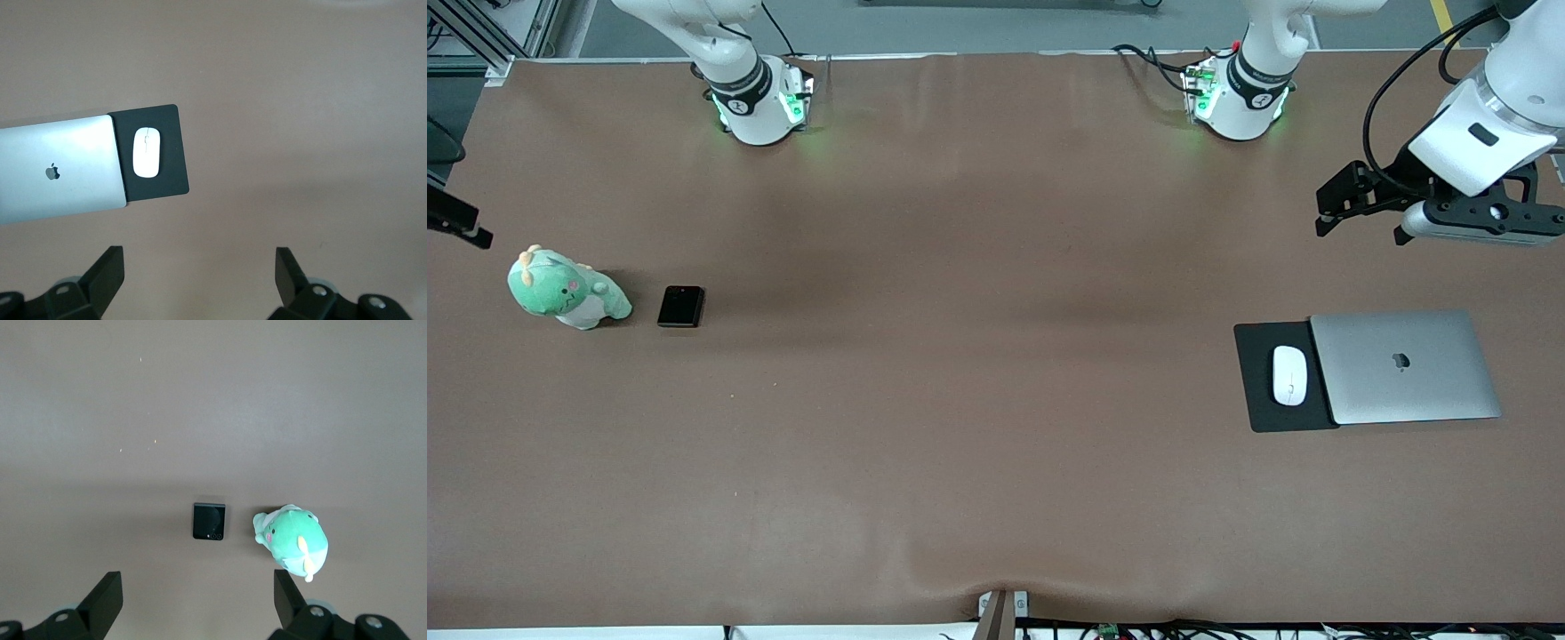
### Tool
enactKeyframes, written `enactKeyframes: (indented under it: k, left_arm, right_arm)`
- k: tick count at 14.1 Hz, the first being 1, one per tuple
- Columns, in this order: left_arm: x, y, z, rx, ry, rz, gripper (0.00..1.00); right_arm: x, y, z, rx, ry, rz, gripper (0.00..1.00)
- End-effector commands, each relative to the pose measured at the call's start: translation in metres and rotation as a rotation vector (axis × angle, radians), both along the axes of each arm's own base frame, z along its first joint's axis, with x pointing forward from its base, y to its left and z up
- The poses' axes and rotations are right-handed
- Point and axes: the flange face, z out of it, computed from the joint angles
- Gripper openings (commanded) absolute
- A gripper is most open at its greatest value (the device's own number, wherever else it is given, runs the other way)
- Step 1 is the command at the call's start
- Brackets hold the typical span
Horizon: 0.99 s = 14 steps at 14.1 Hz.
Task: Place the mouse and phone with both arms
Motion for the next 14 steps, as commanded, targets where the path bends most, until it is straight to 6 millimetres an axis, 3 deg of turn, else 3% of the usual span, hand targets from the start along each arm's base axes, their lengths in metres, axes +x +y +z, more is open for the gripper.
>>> enactKeyframes:
  k: [1,4,8,14]
  left_arm:
    - [0.004,0.002,0.003,0.014,-0.011,0.017,1.0]
    - [0.006,0.002,-0.001,0.016,-0.005,0.016,1.0]
    - [0.008,0.003,-0.003,0.016,0.0,0.018,1.0]
    - [0.014,0.002,-0.014,0.023,0.018,0.015,1.0]
  right_arm:
    - [-0.014,0.016,0.006,-0.047,-0.006,0.051,1.0]
    - [-0.014,0.018,0.01,-0.048,-0.007,0.048,1.0]
    - [-0.008,0.066,0.01,-0.051,-0.003,-0.003,1.0]
    - [-0.009,0.061,0.009,-0.05,0.0,-0.014,1.0]
